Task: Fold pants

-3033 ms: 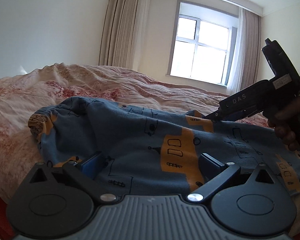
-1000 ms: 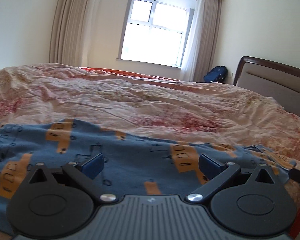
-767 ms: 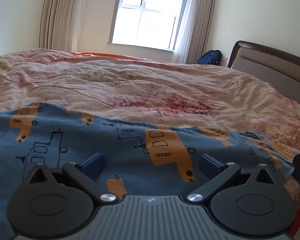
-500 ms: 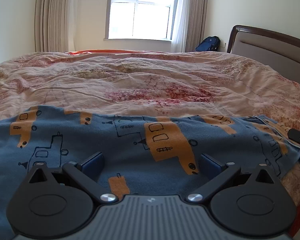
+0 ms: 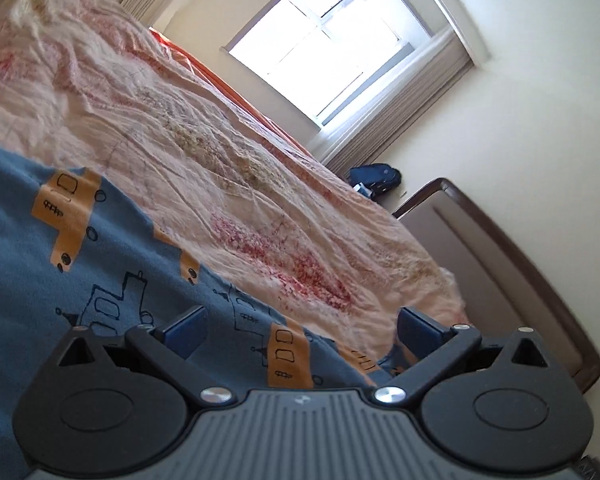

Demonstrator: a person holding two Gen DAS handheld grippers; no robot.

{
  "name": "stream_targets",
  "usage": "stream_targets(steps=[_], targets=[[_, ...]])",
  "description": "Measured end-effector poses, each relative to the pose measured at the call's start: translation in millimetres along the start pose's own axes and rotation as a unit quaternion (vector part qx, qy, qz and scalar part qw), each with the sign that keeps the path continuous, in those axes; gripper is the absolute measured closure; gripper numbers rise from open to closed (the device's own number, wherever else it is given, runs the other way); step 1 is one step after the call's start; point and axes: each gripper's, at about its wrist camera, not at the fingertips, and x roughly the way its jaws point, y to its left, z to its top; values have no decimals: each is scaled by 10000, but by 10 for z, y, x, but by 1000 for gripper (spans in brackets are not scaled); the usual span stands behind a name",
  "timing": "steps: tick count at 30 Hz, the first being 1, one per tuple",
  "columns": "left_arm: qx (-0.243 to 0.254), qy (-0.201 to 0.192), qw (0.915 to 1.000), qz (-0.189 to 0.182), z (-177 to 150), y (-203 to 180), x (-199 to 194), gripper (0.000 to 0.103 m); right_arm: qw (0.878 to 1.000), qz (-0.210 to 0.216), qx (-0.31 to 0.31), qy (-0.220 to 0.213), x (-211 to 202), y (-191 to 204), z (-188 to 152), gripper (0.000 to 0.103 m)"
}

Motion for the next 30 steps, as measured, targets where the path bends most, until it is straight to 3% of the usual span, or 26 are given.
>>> stream_targets(steps=[4, 9, 13, 17, 22, 26, 28, 30], targets=[[-386, -140, 9992, 11, -5, 283, -165, 0, 9970, 639, -200, 400, 42, 448, -176, 85], [-400, -128, 9990, 163, -115, 471, -285, 0, 9926, 726, -9, 974, 119, 674, -502, 85], [-28, 71, 9999, 86, -159, 426, -236, 0, 9934, 747, 413, 767, -9, 591, -535, 85], [289, 560, 9976, -272, -157, 261, -46, 0, 9933, 723, 695, 568, -124, 473, -519, 85], [602, 1205, 9909, -79, -157, 75, 302, 3, 9919, 658, 1017, 377, -255, 318, -525, 86], [557, 1506, 9870, -121, -207, -1, 429, 13, 9908, 644, 1154, 299, -292, 274, -528, 86], [337, 1583, 9867, -151, -226, 16, 484, 23, 9904, 649, 1180, 300, -322, 245, -537, 86], [112, 1641, 9861, -225, -248, 50, 544, 46, 9902, 652, 1196, 313, -318, 247, -536, 86]])
